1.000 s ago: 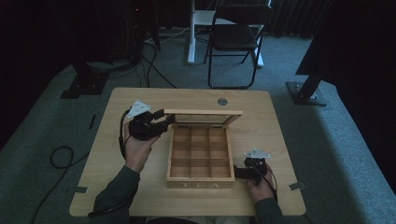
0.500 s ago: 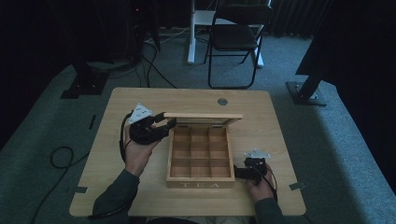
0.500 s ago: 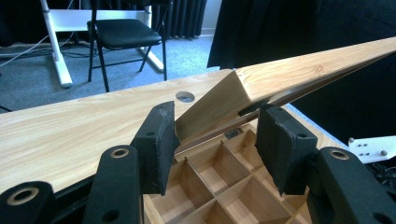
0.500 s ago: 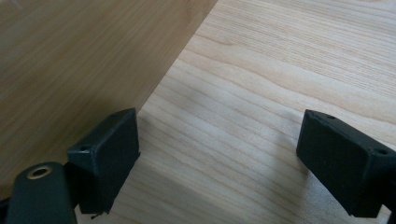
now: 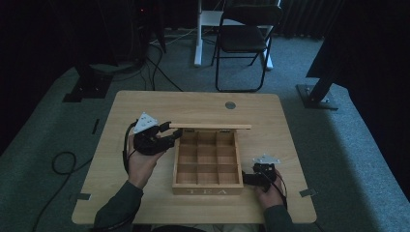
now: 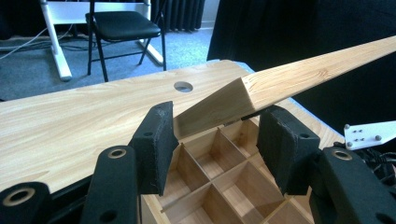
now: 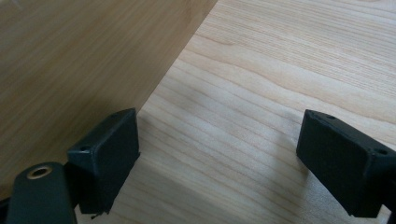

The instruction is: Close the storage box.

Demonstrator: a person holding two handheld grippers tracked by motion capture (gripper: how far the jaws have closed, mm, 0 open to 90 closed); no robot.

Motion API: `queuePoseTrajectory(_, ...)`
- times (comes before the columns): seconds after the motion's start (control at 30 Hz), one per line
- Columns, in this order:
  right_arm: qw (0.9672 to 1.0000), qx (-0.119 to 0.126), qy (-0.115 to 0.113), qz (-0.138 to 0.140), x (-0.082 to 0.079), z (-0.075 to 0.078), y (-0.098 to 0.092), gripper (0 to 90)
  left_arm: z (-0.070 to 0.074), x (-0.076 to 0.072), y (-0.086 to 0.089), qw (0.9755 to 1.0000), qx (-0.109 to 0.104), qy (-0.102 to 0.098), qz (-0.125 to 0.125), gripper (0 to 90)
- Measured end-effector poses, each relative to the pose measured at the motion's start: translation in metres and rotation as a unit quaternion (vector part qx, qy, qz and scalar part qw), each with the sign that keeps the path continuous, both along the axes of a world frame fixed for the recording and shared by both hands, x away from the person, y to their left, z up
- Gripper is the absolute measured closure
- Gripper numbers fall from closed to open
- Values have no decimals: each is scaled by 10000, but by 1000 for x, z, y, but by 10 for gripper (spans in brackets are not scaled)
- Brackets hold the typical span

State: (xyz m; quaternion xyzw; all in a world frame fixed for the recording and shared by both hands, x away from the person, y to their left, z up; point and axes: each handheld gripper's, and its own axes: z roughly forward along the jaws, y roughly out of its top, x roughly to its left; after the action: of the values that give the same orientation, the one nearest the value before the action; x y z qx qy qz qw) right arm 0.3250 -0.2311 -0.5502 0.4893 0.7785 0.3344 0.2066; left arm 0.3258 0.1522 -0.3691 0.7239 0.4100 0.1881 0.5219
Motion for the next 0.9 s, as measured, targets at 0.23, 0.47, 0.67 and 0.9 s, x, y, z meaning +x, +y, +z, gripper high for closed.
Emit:
queuePoseTrajectory(0.23,10000,-4,-5,5,0,0,0,127,-6,-7,0,10000,-47,59,-44,461)
queuePoseTrajectory(0.47,10000,-3,-6,4,0,0,0,127,-11,-12,1,9999,-74,133,-73,455)
queuePoseTrajectory(0.67,10000,-2,-7,2,0,0,0,127,-16,-18,1,9996,-117,250,-42,452)
queuePoseTrajectory(0.9,10000,-2,-20,9,0,0,0,127,-21,-24,0,9997,-99,223,-19,451)
